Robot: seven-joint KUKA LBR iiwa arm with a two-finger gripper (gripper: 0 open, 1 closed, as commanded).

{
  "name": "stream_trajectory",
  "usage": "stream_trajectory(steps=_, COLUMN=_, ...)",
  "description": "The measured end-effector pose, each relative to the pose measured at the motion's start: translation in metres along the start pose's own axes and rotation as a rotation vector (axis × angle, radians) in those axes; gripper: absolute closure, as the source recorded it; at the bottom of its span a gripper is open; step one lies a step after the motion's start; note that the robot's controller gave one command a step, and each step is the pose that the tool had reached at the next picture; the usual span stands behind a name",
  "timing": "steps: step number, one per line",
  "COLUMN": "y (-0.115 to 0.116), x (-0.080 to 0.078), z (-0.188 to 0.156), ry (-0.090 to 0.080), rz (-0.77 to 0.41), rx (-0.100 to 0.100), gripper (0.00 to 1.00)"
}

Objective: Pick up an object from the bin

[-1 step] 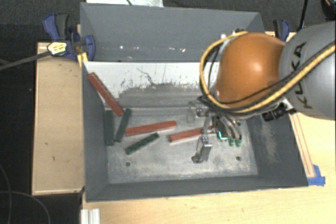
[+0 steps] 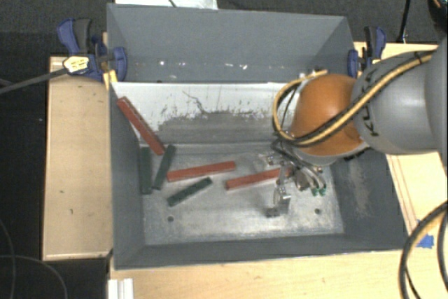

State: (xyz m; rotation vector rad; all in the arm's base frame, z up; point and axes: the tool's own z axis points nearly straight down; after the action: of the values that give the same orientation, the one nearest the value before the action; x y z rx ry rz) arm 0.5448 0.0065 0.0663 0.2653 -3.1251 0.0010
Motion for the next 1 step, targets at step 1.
stream_trajectory(steps=1, y=0.0023, x=-0.0013, z=-0.0043, ry=-0.005, rz=0.002, rx=-0.001, gripper=1.00)
